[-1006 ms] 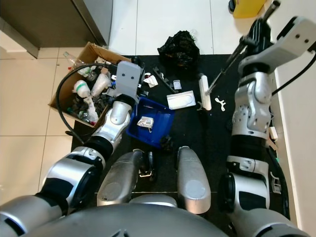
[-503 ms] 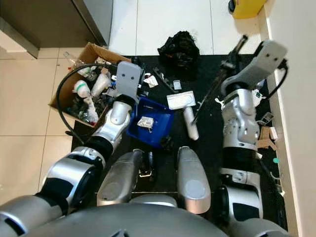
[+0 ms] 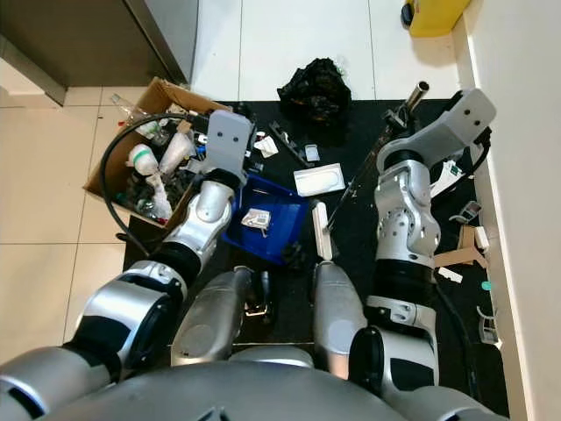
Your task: Sweep floor
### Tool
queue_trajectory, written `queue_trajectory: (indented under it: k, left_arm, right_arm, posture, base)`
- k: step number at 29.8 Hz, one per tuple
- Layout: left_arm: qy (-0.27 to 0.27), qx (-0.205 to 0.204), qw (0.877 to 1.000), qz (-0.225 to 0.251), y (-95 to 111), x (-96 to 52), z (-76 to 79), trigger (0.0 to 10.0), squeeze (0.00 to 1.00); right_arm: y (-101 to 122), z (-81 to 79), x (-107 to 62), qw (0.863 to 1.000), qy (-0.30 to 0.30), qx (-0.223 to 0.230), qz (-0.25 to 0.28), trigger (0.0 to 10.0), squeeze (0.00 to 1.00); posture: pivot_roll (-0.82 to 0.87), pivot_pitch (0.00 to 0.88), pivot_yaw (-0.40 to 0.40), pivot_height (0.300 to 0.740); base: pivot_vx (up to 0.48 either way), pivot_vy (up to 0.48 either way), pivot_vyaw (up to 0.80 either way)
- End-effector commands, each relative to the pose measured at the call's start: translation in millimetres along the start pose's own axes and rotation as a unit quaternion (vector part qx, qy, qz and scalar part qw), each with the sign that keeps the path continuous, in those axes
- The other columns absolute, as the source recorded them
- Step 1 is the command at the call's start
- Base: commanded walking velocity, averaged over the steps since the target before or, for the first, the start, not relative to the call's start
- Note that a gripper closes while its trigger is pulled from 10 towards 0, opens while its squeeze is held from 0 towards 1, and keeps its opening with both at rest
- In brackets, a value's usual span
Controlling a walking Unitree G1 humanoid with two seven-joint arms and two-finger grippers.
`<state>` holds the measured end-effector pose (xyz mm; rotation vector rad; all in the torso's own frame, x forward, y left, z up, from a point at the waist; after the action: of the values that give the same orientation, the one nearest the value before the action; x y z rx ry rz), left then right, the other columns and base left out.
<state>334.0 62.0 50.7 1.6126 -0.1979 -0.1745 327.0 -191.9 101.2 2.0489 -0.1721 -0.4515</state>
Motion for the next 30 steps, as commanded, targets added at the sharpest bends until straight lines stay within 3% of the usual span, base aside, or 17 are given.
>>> queue_trajectory:
  k: [1, 3, 11, 15, 17, 18, 20, 30]
  left_arm:
    - [0.0, 0.001, 0.999, -0.051, -23, -11.5, 3.6, 10.0, 0.0]
    - [0.002, 0.003, 0.999, -0.052, -23, -11.4, 2.8, 10.0, 0.0]
    - [0.004, 0.006, 0.999, -0.052, -23, -11.2, 1.8, 10.0, 0.0]
    - [0.004, 0.006, 0.999, -0.052, -23, -11.1, 1.4, 10.0, 0.0]
    - [0.004, 0.007, 0.999, -0.053, -23, -11.1, 1.2, 10.0, 0.0]
    - [0.005, 0.008, 0.999, -0.053, -23, -11.0, 0.7, 10.0, 0.0]
    - [0.006, 0.008, 0.999, -0.053, -23, -11.0, 0.6, 10.0, 0.0]
    - [0.009, 0.01, 0.998, -0.055, -25, -12.0, -1.0, 10.0, 0.0]
  right_arm:
    - [-15, 9.9, -0.9, 0.999, -0.032, 0.026, -0.031, 10.0, 0.0]
    - [-17, 24.3, 0.0, 0.995, -0.088, 0.022, -0.038, 10.0, 0.0]
    - [-15, 33.5, 1.7, 0.99, -0.13, 0.032, -0.045, 10.0, 0.0]
    - [-14, 27.4, 2.8, 0.99, -0.129, 0.04, -0.048, 10.0, 0.0]
    - [-15, 24.1, 2.9, 0.988, -0.129, 0.065, -0.055, 10.0, 0.0]
    - [-15, 14.1, 2.3, 0.987, -0.115, 0.096, -0.066, 10.0, 0.0]
    - [-15, 10.4, 1.9, 0.986, -0.109, 0.103, -0.069, 10.0, 0.0]
    - [-18, -0.3, -13.0, 0.991, -0.069, 0.065, -0.097, 10.0, 0.0]
  posture:
    - [-0.08, 0.141, 0.04, 0.74]
    - [-0.07, 0.136, 0.039, 0.74]
    - [-0.07, 0.129, 0.038, 0.74]
    - [-0.07, 0.128, 0.038, 0.74]
    - [-0.07, 0.13, 0.038, 0.74]
    - [-0.06, 0.132, 0.037, 0.74]
    - [-0.06, 0.132, 0.037, 0.74]
    - [-0.07, 0.136, 0.035, 0.74]
  base:
    - [0.0, 0.0, 0.0]
    - [0.0, 0.0, 0.0]
    - [0.0, 0.0, 0.0]
    - [0.0, 0.0, 0.0]
    - [0.0, 0.0, 0.0]
    - [0.0, 0.0, 0.0]
    - [0.0, 0.0, 0.0]
    - [0.0, 0.0, 0.0]
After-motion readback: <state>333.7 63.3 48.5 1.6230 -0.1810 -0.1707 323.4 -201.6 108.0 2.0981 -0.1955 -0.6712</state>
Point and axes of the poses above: a point about 5 cm out from each wrist's last joint towards the gripper, its own x axis pointing out of the wrist towards the gripper, its own y axis along the axis of the wrist's last joint, z = x × y, the point moved 3 cm from there along x, pointing out of the wrist towards the gripper, and after that the axes turned 9 degrees about -x, right-handed, at the moved point
